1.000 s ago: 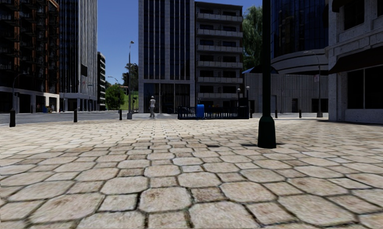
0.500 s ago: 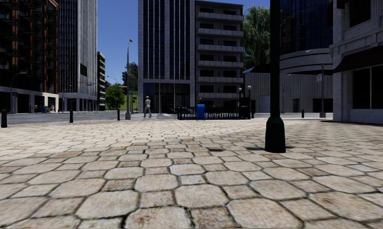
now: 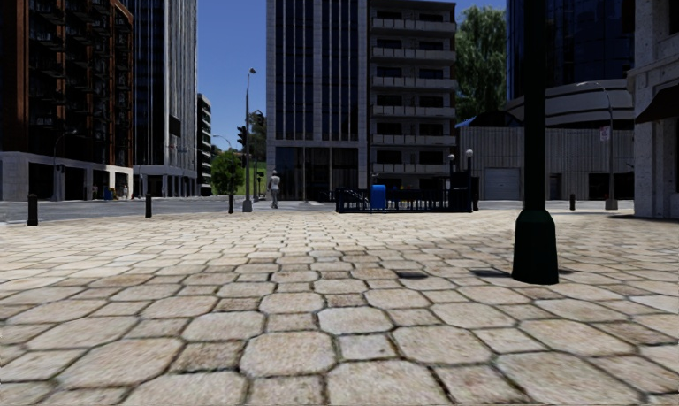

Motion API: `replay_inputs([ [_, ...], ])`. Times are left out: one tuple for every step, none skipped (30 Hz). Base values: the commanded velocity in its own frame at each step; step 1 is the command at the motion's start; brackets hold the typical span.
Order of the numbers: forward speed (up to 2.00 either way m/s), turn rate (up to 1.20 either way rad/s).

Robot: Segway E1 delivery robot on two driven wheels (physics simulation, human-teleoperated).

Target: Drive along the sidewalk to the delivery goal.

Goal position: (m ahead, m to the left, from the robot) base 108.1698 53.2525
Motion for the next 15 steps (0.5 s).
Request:
replay_inputs([
  [0.78,0.37],
  [0.78,0.37],
  [0.78,0.37],
  [0.78,0.37],
  [0.78,0.37],
  [0.79,0.37],
  [0.79,0.32],
  [0.79,0.26],
  [0.8,0.25],
  [0.8,0.25],
  [0.8,0.24],
  [0.8,0.21],
  [0.8,0.15],
  [0.8,0.07],
  [0.8,0.03],
])
